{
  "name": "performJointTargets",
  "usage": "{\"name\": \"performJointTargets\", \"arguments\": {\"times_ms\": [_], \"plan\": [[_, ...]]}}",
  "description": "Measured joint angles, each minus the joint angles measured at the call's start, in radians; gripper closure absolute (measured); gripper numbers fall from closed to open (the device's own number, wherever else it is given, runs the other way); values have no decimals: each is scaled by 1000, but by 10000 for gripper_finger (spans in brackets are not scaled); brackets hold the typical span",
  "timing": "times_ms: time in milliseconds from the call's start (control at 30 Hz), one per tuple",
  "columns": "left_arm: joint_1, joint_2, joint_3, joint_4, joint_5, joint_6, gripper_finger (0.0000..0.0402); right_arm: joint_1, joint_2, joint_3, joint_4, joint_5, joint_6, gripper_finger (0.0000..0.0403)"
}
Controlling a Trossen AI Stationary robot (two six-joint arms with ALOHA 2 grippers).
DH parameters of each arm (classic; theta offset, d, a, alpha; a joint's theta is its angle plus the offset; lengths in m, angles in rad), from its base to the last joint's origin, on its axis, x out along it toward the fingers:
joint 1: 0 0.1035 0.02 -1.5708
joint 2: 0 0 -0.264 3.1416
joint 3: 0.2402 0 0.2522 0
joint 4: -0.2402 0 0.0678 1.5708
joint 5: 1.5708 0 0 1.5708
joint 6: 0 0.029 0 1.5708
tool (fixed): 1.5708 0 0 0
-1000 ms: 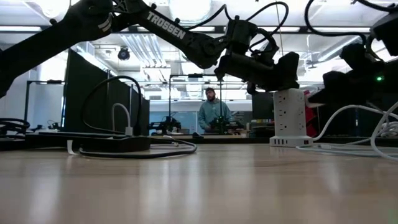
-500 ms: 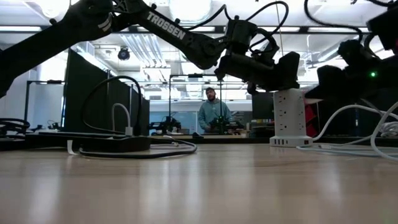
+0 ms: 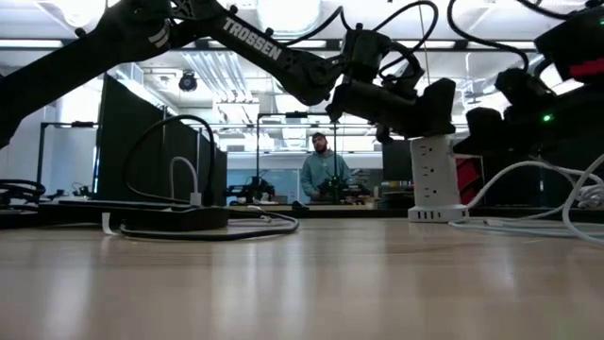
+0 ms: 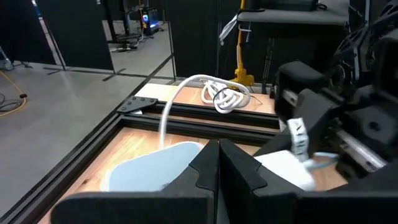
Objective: Insert USB
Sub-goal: Insert the white charger adapter into the top white outlet extension
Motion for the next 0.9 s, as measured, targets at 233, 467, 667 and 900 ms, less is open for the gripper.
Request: {"name": "performJointTargets", "arguments": {"times_ms": [233, 467, 667, 900], "plan": [[0, 0, -7, 3, 25, 0, 402, -70, 22, 0, 80, -92, -93, 257], [-6, 1, -10, -22, 58, 23, 401, -67, 17, -2, 58, -199, -96, 257], [-4, -22, -8, -57, 87, 24, 401, -45, -24, 0, -15, -213, -71, 257], [0, -97, -8, -152, 64, 57, 401, -27, -76, 1, -100, -237, 8, 258]]}}
